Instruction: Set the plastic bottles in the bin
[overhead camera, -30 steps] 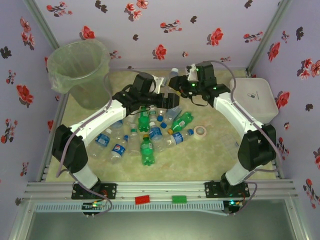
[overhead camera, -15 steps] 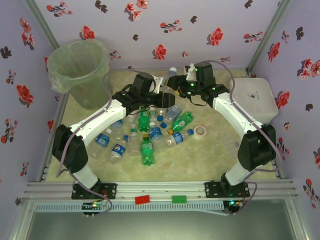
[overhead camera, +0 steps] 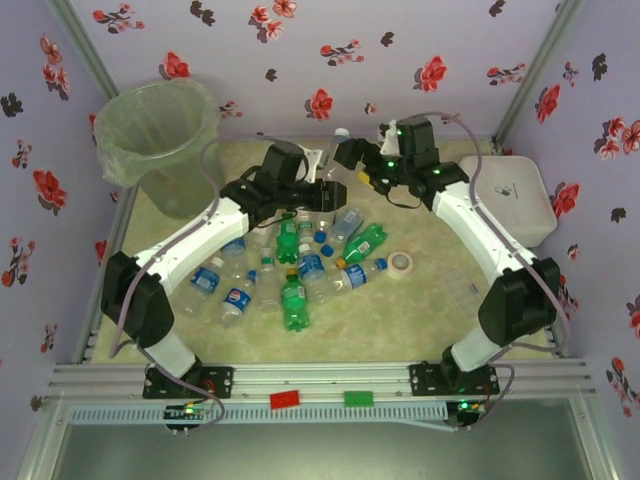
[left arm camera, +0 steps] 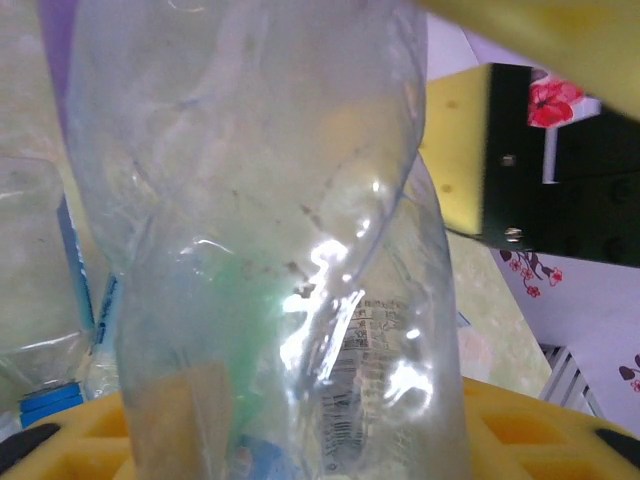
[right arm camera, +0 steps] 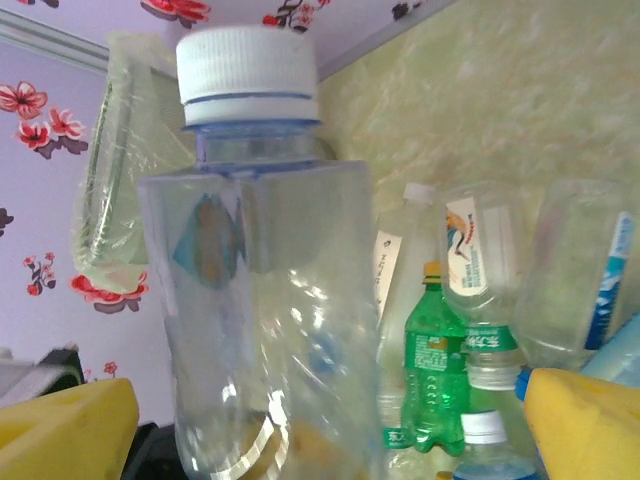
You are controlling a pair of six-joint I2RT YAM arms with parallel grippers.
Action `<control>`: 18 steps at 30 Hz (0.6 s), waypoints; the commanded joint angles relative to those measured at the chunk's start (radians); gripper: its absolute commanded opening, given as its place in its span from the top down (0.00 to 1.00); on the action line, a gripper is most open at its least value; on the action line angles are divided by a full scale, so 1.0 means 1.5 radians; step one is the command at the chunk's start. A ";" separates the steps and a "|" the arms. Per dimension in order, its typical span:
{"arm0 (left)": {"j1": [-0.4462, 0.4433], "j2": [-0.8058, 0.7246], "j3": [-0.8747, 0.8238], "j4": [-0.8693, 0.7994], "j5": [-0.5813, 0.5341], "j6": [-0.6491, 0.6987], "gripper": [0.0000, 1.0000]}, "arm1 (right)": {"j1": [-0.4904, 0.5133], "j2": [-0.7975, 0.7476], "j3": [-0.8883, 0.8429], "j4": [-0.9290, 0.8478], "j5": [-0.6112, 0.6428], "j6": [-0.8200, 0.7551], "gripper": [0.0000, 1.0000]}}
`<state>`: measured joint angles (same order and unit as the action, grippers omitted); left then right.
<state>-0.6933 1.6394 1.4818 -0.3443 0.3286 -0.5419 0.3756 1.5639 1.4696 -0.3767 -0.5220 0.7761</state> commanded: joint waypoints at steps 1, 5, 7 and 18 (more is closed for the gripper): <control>0.032 -0.038 0.048 -0.037 -0.017 0.032 0.57 | -0.016 -0.042 0.007 -0.029 0.049 -0.029 0.00; 0.087 -0.039 0.119 -0.121 -0.036 0.073 0.57 | -0.020 -0.067 -0.031 -0.028 0.082 -0.030 0.00; 0.124 -0.039 0.166 -0.164 -0.046 0.103 0.57 | -0.020 -0.070 -0.050 -0.028 0.088 -0.030 0.00; 0.336 -0.030 0.357 -0.299 -0.174 0.259 0.55 | -0.018 -0.066 -0.112 -0.028 0.105 -0.023 0.00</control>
<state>-0.2436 1.5974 1.9507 -0.7082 0.1333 -0.2398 0.3447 1.4670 1.3109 -0.4191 -0.3996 0.7517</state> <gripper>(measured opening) 0.477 0.996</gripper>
